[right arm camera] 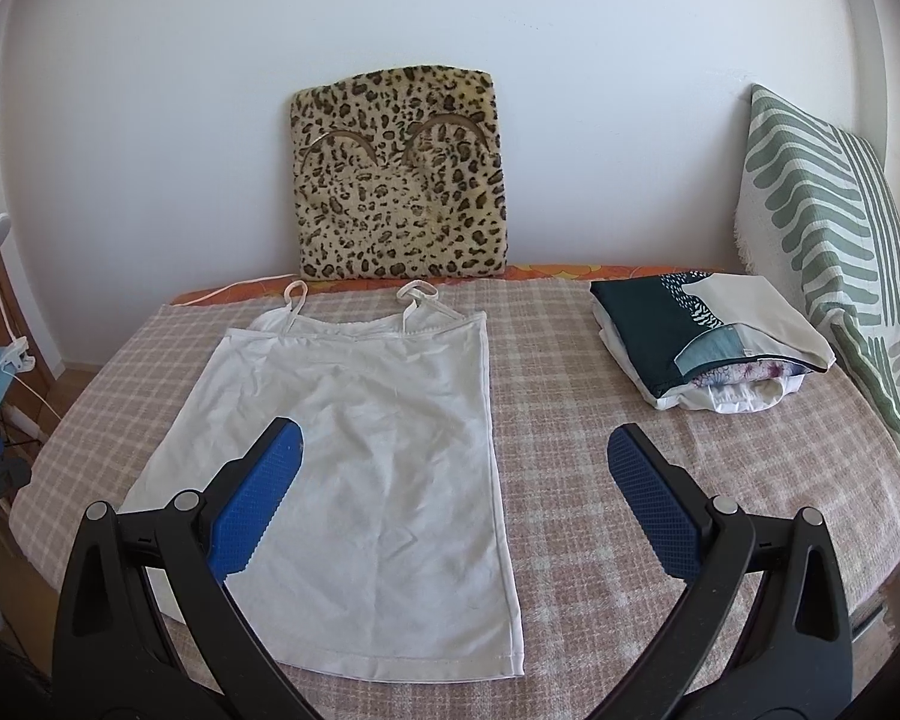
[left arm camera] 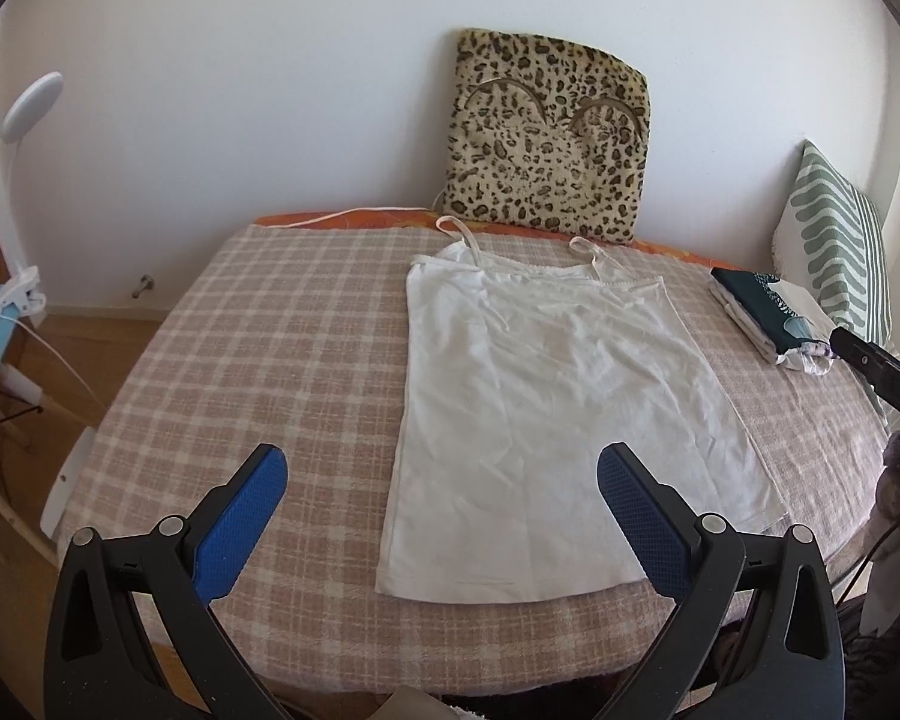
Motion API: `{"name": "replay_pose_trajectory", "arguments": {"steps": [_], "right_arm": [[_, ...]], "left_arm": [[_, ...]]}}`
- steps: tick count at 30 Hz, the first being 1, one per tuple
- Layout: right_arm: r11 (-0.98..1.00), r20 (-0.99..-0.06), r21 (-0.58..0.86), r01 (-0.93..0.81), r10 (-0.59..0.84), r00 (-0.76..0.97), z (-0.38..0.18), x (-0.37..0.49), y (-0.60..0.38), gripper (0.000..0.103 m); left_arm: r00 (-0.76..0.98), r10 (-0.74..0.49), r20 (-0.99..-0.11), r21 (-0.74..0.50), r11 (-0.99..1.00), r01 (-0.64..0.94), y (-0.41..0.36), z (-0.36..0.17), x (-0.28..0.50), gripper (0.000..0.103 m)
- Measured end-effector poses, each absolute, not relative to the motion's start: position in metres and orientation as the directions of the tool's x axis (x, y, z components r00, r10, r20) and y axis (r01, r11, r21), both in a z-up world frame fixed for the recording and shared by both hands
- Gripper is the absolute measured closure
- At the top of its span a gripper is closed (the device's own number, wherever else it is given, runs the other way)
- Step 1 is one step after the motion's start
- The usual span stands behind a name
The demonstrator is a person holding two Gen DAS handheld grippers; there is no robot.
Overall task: Fold small clothes
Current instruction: 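Move left gripper to the camisole hem while right gripper reaches the strap end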
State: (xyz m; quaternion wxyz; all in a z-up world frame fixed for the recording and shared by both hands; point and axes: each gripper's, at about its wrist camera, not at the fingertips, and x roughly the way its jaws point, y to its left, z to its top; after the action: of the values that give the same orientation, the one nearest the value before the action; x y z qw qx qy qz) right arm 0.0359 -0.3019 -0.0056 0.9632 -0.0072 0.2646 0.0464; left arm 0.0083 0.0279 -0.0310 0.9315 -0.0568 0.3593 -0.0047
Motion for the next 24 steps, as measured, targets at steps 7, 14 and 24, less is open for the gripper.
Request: {"name": "replay_pose_trajectory", "arguments": {"steps": [7, 14, 24], "right_arm": [[0.982, -0.515, 0.049, -0.183, 0.182, 0.838, -0.011, 0.047, -0.279, 0.0], [0.963, -0.55, 0.02, -0.27, 0.237, 0.801, -0.02, 0.069, -0.246, 0.0], [0.931, -0.643, 0.091, -0.354, 0.326, 0.693, -0.007, 0.15, -0.172, 0.007]], "left_arm": [[0.662, -0.128, -0.738, -0.169, 0.986, 0.002, 0.041, -0.073, 0.012, 0.006], [0.59, -0.188, -0.785, -0.255, 0.967, -0.031, 0.059, -0.099, 0.022, 0.019], [0.558, -0.223, -0.799, -0.294, 0.955, -0.039, 0.068, -0.114, 0.028, 0.034]]}}
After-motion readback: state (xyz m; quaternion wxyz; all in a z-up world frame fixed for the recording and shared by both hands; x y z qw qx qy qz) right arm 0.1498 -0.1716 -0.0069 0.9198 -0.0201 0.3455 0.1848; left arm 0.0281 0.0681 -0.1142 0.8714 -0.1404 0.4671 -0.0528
